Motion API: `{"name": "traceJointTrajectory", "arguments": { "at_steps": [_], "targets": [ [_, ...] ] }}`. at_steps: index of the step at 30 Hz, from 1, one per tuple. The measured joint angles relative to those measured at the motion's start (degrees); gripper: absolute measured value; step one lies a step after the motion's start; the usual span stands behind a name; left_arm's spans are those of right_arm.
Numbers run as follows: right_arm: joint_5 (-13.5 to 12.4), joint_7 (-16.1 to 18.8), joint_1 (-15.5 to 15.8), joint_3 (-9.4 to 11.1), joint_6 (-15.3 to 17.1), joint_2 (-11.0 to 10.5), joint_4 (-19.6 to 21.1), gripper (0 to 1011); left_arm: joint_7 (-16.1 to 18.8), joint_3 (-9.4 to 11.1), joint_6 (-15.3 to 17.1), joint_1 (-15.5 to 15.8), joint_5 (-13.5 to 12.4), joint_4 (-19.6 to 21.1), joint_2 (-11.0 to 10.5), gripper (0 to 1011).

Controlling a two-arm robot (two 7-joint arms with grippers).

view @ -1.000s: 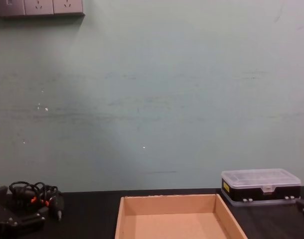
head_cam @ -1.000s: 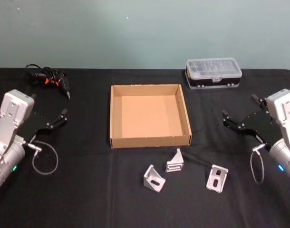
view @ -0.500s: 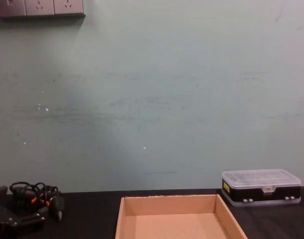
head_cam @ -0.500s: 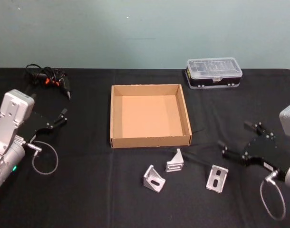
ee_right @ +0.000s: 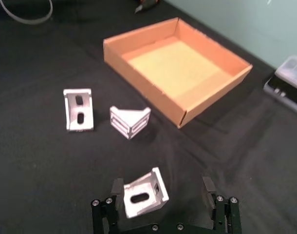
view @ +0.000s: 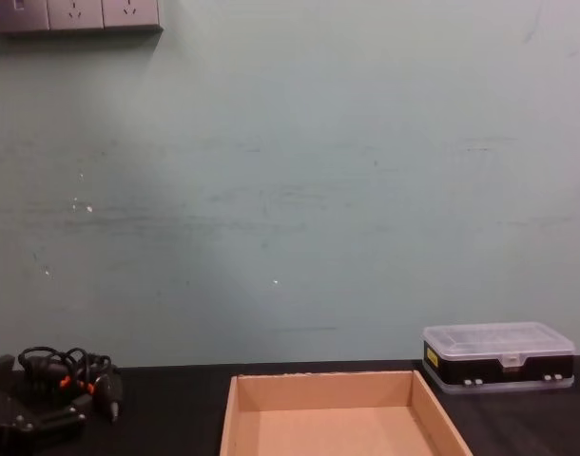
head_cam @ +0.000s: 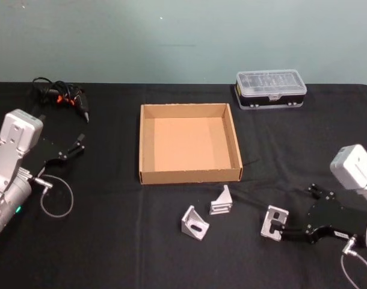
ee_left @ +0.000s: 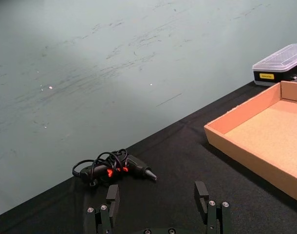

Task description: Use one hand to pick up the angle iron from the table and place it into the box.

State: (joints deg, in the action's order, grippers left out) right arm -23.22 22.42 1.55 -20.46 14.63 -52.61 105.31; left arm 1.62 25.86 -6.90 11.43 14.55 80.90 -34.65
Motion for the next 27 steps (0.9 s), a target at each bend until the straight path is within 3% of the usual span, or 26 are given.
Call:
{"name": "traceJointTrajectory", "arguments": {
  "at_steps": [7, 15, 23, 27],
  "targets": [
    [2.8, 2.0, -4.1, -2.6, 4.8, 2.4, -2.6, 1004, 0.0, 0.0, 0.0, 0.0, 0.0, 0.0, 0.0, 1011],
    [4.9, 2.8, -7.1, -4.1, 6.9, 5.9, -5.8, 1004, 0.0, 0.0, 0.0, 0.0, 0.0, 0.0, 0.0, 1011],
    [4.9, 2.9, -6.9, -4.1, 6.9, 5.7, -5.5, 1004, 0.0, 0.0, 0.0, 0.0, 0.0, 0.0, 0.0, 1011],
    [4.9, 2.9, -6.9, -4.0, 6.9, 5.6, -5.4, 934, 0.0, 0.0, 0.0, 0.0, 0.0, 0.0, 0.0, 1011]
  ]
}}
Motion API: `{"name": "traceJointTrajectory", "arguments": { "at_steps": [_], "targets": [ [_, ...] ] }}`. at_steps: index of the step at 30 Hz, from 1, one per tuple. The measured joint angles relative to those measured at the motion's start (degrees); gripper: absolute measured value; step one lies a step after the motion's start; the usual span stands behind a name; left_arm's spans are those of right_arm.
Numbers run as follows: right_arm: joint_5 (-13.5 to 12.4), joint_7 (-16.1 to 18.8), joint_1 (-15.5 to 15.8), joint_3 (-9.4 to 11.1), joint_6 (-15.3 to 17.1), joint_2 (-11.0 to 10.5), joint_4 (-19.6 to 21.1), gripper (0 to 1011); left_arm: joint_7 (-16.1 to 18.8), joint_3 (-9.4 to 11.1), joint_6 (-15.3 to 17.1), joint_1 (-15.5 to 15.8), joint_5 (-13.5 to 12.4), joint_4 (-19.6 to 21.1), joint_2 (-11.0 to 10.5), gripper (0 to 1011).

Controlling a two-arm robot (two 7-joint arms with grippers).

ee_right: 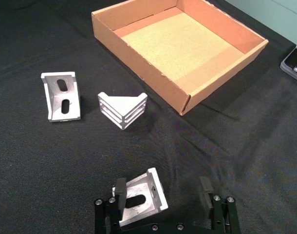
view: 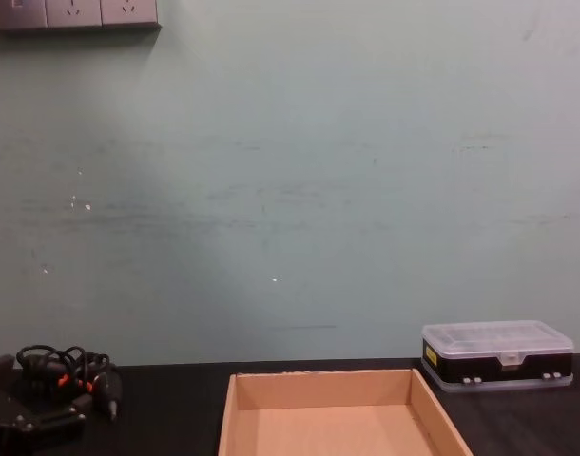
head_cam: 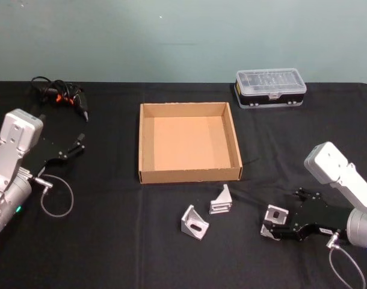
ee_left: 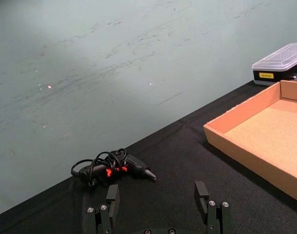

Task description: Use one hand to pick up the angle iron from the table and place it into the box.

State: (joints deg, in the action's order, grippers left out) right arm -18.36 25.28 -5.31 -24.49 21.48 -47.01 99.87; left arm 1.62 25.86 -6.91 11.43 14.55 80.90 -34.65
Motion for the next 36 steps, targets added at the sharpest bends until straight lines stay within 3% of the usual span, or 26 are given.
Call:
{"name": "traceJointTrajectory", "arguments": {
  "at_steps": [8, 11, 21, 23, 25, 26, 30, 36],
  "targets": [
    [0.0, 0.0, 0.1, 0.0, -0.1, -0.1, 0.2, 749, 0.0, 0.0, 0.0, 0.0, 0.0, 0.0, 0.0, 1011],
    [0.0, 0.0, 0.1, 0.1, -0.1, -0.2, 0.2, 620, 0.0, 0.0, 0.0, 0.0, 0.0, 0.0, 0.0, 1011],
    [-0.1, 0.0, 0.2, 0.1, -0.2, -0.2, 0.3, 328, 0.0, 0.0, 0.0, 0.0, 0.0, 0.0, 0.0, 1011],
    [-0.1, 0.0, 0.2, 0.1, -0.2, -0.2, 0.3, 225, 0.0, 0.0, 0.0, 0.0, 0.0, 0.0, 0.0, 1011],
    [-0.1, 0.0, 0.2, 0.1, -0.2, -0.2, 0.3, 213, 0.0, 0.0, 0.0, 0.0, 0.0, 0.0, 0.0, 1011],
    [-0.1, 0.0, 0.2, 0.1, -0.2, -0.2, 0.3, 149, 0.0, 0.0, 0.0, 0.0, 0.0, 0.0, 0.0, 1011],
    [-0.1, 0.0, 0.2, 0.1, -0.3, -0.3, 0.3, 75, 0.0, 0.0, 0.0, 0.0, 0.0, 0.0, 0.0, 1011],
    [0.1, -0.2, 0.5, 0.8, -1.1, 0.4, 0.7, 75, 0.0, 0.0, 0.0, 0.0, 0.0, 0.0, 0.0, 1011]
  ]
}}
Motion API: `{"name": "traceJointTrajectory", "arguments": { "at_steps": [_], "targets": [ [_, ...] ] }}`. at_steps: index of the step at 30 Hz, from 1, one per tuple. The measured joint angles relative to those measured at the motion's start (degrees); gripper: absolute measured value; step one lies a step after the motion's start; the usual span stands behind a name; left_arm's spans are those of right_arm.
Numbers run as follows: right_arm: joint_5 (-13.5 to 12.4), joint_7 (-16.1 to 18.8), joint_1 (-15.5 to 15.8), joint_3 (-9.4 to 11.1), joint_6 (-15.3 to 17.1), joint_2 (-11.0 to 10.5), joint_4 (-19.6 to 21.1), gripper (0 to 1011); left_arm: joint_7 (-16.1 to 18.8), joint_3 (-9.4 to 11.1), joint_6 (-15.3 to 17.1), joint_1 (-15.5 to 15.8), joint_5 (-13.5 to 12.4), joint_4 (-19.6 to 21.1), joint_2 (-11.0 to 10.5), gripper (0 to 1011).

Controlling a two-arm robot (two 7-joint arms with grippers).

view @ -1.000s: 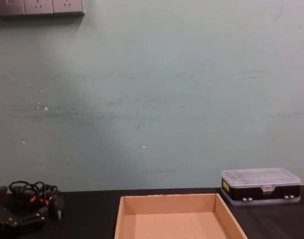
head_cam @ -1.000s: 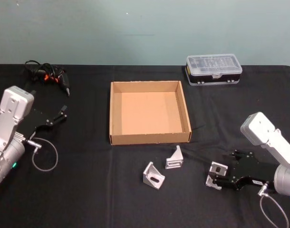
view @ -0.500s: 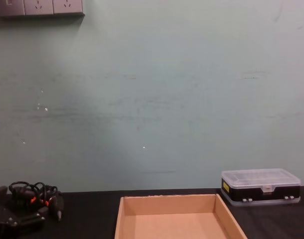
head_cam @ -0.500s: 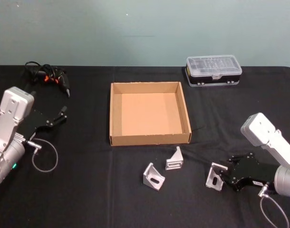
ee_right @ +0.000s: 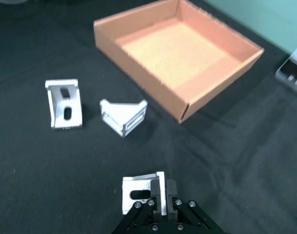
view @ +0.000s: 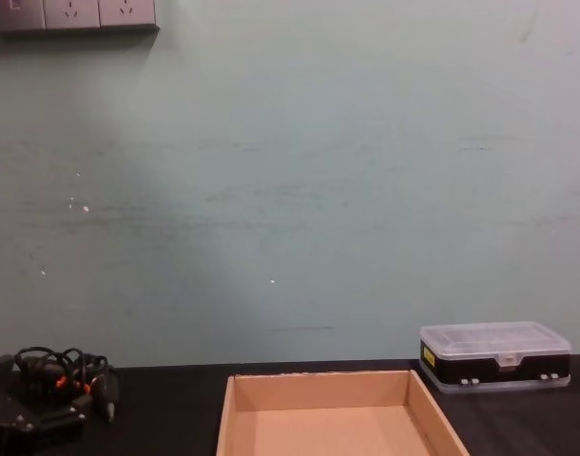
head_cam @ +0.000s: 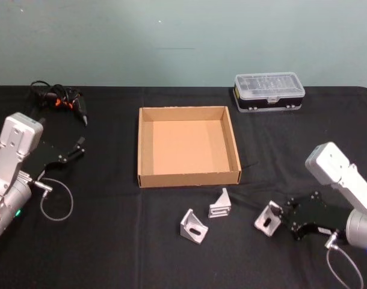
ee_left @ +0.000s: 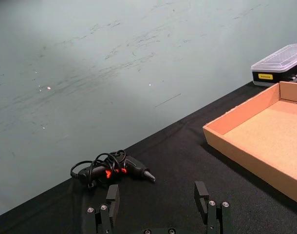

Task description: Use one hand to pick up the angle iron from the table and place it into the box.

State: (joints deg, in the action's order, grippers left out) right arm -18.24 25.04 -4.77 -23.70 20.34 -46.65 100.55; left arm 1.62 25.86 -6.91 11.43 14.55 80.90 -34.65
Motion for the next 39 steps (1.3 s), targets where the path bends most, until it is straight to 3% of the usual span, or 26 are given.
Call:
{"name": "traceJointTrajectory", "arguments": {
  "at_steps": [7, 11, 18, 21, 29, 39],
  "targets": [
    [0.4, -1.9, -0.7, 2.4, -1.6, 3.3, 0.6, 75, 0.0, 0.0, 0.0, 0.0, 0.0, 0.0, 0.0, 1011],
    [1.0, -2.4, -3.0, 2.7, -1.4, 5.8, -0.4, 75, 0.0, 0.0, 0.0, 0.0, 0.0, 0.0, 0.0, 1011],
    [3.3, -1.0, -10.1, 0.5, 0.9, 10.3, -5.1, 75, 0.0, 0.0, 0.0, 0.0, 0.0, 0.0, 0.0, 1011],
    [4.6, 0.2, -14.5, -1.1, 2.1, 13.0, -9.1, 75, 0.0, 0.0, 0.0, 0.0, 0.0, 0.0, 0.0, 1011],
    [7.7, 1.2, -22.1, -3.9, 3.7, 18.3, -17.4, 75, 0.0, 0.0, 0.0, 0.0, 0.0, 0.0, 0.0, 1011],
    [11.0, 1.8, -28.4, -6.1, 3.8, 23.8, -26.9, 75, 0.0, 0.0, 0.0, 0.0, 0.0, 0.0, 0.0, 1011]
  ]
}}
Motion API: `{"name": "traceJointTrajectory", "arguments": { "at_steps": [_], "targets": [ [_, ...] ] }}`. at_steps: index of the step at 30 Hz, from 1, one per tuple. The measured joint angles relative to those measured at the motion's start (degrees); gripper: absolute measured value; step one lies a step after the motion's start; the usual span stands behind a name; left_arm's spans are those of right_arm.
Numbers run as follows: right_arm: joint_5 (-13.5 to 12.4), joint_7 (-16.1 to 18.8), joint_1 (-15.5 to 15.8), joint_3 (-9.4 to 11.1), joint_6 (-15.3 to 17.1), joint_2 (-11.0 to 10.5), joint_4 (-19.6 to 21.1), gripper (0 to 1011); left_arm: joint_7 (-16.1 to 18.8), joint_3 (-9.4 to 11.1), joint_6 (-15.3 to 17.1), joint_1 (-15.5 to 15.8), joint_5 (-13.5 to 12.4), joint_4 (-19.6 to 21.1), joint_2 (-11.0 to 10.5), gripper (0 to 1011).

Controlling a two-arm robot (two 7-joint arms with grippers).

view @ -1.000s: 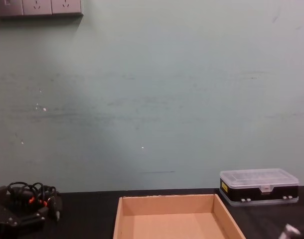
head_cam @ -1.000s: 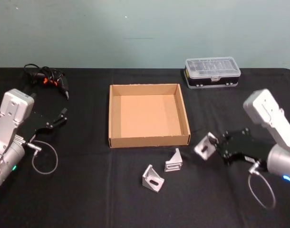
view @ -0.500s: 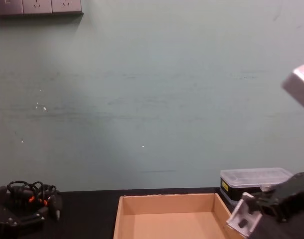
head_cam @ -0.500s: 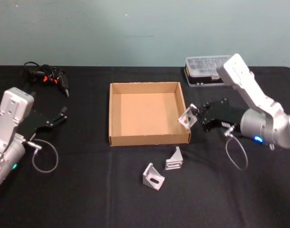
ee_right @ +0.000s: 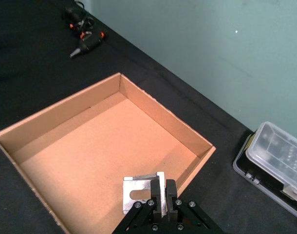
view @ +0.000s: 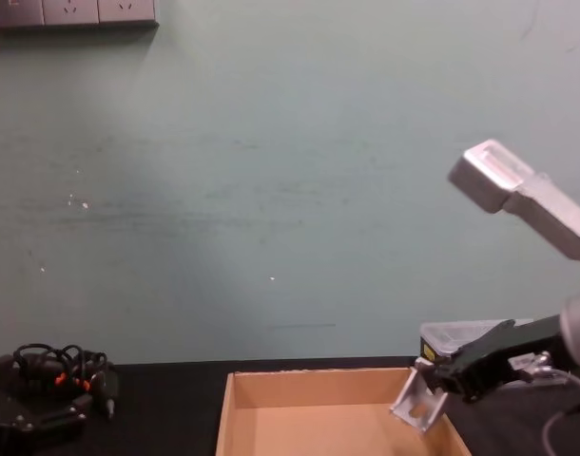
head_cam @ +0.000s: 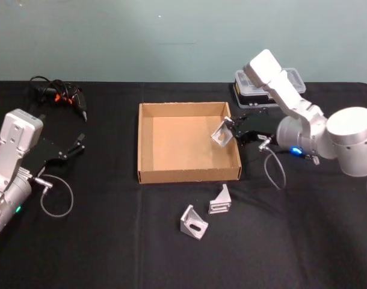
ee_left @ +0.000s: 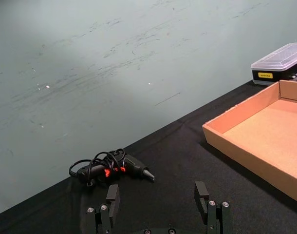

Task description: Use one hand to pick up the angle iron from the table and place it into the box.

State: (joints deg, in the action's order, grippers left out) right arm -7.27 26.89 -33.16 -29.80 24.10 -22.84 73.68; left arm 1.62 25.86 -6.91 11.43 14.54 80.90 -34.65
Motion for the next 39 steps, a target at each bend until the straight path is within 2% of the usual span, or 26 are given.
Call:
{"name": "traceJointTrajectory", "arguments": {
  "at_steps": [14, 23, 34, 37, 39],
  "targets": [
    [3.5, 0.6, -5.9, -1.5, -1.9, 6.2, -11.9, 75, 0.0, 0.0, 0.0, 0.0, 0.0, 0.0, 0.0, 1011],
    [4.9, 0.8, -7.9, -1.6, -2.8, 8.7, -17.2, 75, 0.0, 0.0, 0.0, 0.0, 0.0, 0.0, 0.0, 1011],
    [5.0, 0.9, -8.0, -1.6, -2.9, 8.7, -17.1, 79, 0.0, 0.0, 0.0, 0.0, 0.0, 0.0, 0.0, 1011],
    [5.0, 0.9, -7.9, -1.5, -2.9, 8.7, -17.0, 117, 0.0, 0.0, 0.0, 0.0, 0.0, 0.0, 0.0, 1011],
    [4.9, 0.9, -7.9, -1.5, -2.9, 8.6, -16.9, 192, 0.0, 0.0, 0.0, 0.0, 0.0, 0.0, 0.0, 1011]
  ]
}}
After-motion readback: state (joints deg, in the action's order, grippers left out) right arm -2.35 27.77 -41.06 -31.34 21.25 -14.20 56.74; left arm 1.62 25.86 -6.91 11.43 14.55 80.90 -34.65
